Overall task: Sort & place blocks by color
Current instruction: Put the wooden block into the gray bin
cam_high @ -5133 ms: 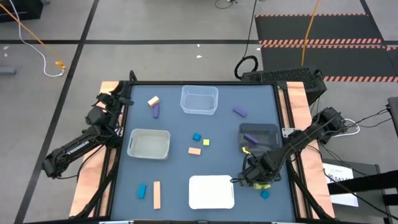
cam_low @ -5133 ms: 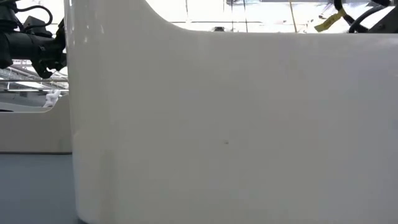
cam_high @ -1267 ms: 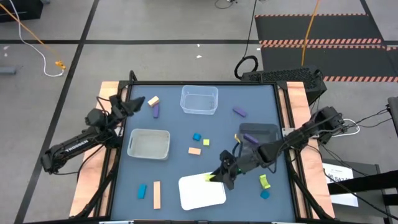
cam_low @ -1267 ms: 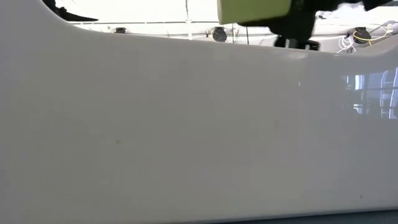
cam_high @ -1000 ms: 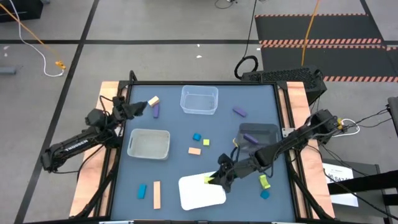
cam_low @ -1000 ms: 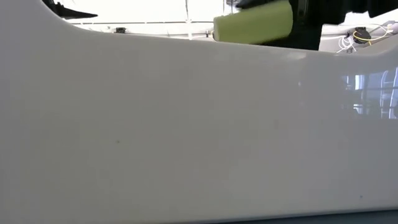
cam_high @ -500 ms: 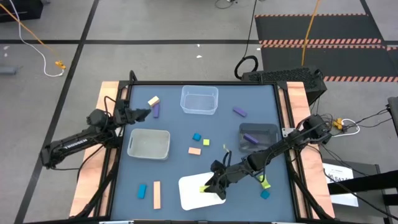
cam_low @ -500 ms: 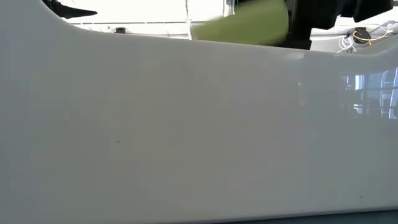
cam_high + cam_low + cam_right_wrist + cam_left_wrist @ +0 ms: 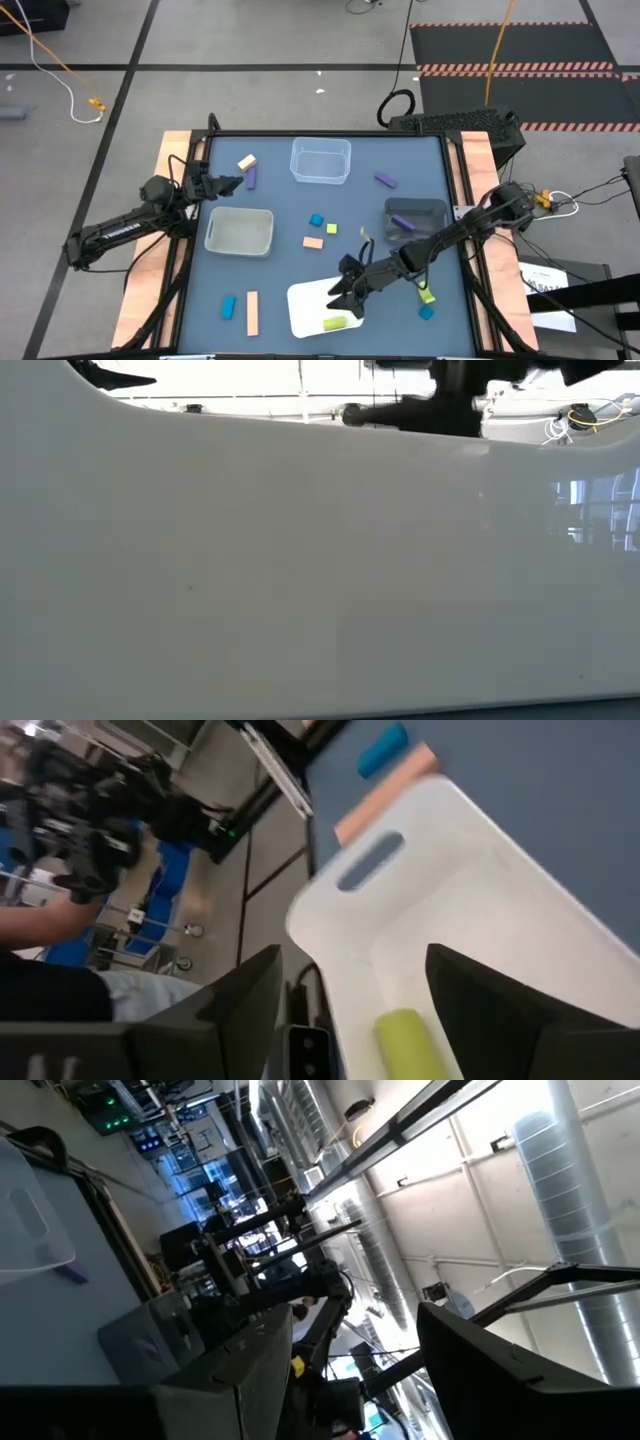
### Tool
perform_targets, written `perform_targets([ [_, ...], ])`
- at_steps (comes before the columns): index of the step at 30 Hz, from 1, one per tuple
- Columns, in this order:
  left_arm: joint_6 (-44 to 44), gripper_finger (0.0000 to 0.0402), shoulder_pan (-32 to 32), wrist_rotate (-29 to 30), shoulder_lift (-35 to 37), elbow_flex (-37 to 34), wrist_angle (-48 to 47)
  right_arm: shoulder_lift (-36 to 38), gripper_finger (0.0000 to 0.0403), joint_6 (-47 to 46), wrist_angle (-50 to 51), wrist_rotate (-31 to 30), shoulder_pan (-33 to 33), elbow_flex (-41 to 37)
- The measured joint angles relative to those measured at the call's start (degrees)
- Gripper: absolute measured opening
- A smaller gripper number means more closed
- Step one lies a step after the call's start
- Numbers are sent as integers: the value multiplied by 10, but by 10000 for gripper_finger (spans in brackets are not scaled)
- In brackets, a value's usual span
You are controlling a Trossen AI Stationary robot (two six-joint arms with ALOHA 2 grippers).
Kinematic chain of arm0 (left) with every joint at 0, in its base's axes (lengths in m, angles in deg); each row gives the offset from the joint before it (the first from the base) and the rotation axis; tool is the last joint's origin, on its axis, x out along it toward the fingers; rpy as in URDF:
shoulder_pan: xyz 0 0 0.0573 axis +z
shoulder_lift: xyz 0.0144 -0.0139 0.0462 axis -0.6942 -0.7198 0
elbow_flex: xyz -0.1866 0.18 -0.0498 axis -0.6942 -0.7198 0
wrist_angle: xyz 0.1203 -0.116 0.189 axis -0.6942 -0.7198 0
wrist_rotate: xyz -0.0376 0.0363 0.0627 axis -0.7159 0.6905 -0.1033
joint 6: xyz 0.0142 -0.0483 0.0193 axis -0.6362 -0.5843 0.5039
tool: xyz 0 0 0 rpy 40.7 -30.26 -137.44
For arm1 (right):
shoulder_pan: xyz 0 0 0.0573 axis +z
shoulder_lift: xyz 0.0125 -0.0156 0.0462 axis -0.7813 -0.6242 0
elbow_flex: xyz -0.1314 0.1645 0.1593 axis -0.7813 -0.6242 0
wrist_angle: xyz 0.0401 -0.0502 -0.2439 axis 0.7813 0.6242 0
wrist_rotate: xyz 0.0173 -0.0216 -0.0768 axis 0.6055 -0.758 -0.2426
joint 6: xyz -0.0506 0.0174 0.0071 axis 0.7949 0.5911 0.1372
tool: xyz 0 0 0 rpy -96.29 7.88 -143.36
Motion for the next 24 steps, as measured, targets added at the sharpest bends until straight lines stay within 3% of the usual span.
perform_targets([
  [6,0,216,-1,0,0,0,6,51,228,62,14,-5,-20,0],
  [15,183,216,-33,34,-8,18,61,149,215,163,83,-19,-78,0],
  [24,302,216,-48,47,-130,139,48,212,215,267,167,-17,-139,0],
])
